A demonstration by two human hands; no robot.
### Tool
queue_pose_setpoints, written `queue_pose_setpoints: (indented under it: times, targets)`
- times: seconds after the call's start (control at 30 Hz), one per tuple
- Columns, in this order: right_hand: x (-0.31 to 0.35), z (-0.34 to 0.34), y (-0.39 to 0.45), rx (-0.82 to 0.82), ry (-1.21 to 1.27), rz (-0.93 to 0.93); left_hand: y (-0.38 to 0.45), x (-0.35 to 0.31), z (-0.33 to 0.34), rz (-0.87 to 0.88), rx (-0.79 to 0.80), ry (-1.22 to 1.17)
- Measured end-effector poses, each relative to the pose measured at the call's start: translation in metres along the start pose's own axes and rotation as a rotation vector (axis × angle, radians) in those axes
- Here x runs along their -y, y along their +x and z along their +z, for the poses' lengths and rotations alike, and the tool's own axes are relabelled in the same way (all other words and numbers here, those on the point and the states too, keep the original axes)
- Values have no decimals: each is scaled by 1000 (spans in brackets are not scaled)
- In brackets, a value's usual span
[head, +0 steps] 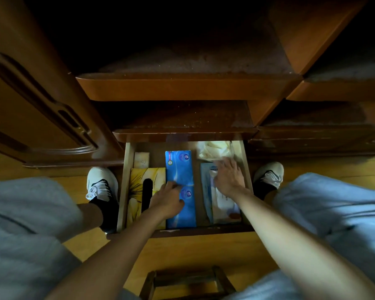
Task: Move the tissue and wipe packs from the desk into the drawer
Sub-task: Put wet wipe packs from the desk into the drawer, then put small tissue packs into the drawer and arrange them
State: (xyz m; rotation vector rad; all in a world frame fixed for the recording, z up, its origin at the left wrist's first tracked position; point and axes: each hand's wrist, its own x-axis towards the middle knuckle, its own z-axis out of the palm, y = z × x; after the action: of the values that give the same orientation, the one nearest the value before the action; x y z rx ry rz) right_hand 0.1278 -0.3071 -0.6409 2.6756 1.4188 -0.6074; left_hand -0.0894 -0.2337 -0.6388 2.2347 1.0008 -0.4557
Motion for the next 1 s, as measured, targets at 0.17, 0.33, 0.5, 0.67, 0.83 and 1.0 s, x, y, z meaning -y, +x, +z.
queue_pose_setpoints:
  times: [0.17, 0.33, 0.5, 0.67, 0.83, 1.0]
  targets:
    - [8, -22, -49, 84, 112, -22, -7, -19, -8, -48, 115, 22]
    - [20, -83, -77, 162, 148, -76, -40, -42, -57, 40, -15, -67]
    - [44, -184, -98, -171, 326, -148, -98, -83, -177, 194, -491, 18]
    - [41, -287, -130, -489, 617, -293, -148, -136, -291, 511, -1028, 59]
    - [33, -375, -128, -745, 687, -309, -137, -187, -384, 571, -1167, 76]
    - [20, -447, -73, -803, 604, -248, -85, -203, -449, 409, -1034, 62]
